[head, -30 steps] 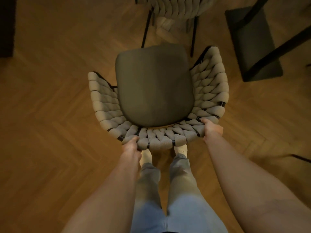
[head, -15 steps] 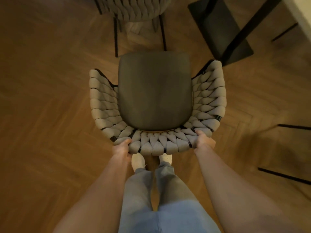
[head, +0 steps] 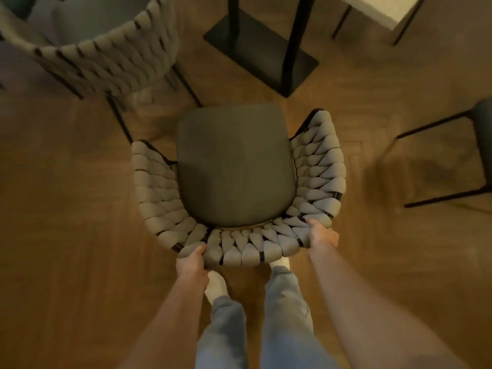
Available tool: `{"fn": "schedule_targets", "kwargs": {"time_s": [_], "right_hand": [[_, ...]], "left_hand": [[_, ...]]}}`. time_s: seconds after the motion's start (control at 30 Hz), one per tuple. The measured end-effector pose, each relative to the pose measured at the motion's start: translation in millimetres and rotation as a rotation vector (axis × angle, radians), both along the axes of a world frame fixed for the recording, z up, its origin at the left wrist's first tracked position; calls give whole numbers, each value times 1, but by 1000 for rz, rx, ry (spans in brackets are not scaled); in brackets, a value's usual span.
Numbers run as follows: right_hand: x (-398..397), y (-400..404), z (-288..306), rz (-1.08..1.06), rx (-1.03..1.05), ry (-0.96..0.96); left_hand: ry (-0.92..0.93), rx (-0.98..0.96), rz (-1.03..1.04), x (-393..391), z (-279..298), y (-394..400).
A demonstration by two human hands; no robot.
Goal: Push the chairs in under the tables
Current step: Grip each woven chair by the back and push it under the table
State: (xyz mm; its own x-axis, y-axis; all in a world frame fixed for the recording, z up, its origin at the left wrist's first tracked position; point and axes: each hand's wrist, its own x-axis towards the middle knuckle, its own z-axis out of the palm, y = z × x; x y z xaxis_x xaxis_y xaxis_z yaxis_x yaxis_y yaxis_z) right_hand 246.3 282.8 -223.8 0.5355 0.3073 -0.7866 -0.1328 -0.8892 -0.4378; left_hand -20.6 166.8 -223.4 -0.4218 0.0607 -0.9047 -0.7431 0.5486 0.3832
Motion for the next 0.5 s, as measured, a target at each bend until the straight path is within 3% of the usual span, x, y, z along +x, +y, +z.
{"fn": "schedule_targets", "kwargs": {"time_s": [0.13,0.5], "right_hand": [[-7,-19,-4,-163,50,39],[-40,-34,4,-353,36,62]], "left_hand": [[11,-22,-102,-16,2,8],[-10,22,-312,-64,-4,48]]}}
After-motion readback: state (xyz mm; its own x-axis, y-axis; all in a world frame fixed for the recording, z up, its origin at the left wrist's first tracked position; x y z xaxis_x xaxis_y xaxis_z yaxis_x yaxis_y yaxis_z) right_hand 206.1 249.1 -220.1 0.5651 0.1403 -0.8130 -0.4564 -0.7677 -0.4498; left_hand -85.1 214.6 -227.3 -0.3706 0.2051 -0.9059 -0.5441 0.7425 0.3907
